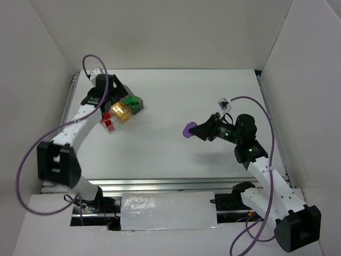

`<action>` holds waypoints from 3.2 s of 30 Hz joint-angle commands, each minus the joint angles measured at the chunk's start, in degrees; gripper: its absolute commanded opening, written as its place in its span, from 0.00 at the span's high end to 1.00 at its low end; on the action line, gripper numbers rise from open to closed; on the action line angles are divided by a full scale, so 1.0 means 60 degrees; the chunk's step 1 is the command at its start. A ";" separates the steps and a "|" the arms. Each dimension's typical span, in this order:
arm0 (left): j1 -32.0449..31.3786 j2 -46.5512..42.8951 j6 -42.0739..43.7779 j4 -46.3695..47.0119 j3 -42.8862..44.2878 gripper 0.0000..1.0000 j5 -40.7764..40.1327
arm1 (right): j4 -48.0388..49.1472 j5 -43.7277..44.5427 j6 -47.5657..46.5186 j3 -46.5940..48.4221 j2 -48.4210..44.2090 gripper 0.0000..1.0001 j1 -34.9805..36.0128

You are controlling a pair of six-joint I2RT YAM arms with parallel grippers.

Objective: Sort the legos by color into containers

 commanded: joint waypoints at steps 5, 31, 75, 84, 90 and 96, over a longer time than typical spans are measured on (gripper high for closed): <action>-0.0734 -0.3530 0.1398 0.6770 -0.3349 0.00 1.1197 | 0.2720 -0.1935 0.1170 0.0713 0.0468 1.00 0.0002; -0.5467 -0.2872 0.1045 0.8812 -0.2867 0.25 1.3484 | 0.4616 -0.2745 0.0952 0.0435 -0.0791 1.00 0.0558; 0.2281 0.4106 0.0666 -0.4208 0.6034 0.98 0.1397 | -0.1759 0.4655 0.0482 0.0685 -0.2418 0.00 0.0090; 0.2677 0.5345 0.0489 -0.3919 0.6670 0.76 0.2057 | -0.1524 0.4273 0.0482 0.0699 -0.1920 0.00 0.0031; 0.2692 0.5405 0.0665 -0.3568 0.6391 0.56 0.2407 | -0.1393 0.4273 0.0482 0.0611 -0.1817 0.00 0.0031; 0.2677 0.5317 0.0651 -0.3290 0.6040 0.29 0.2424 | -0.1276 0.4185 0.0584 0.0538 -0.1641 0.00 0.0031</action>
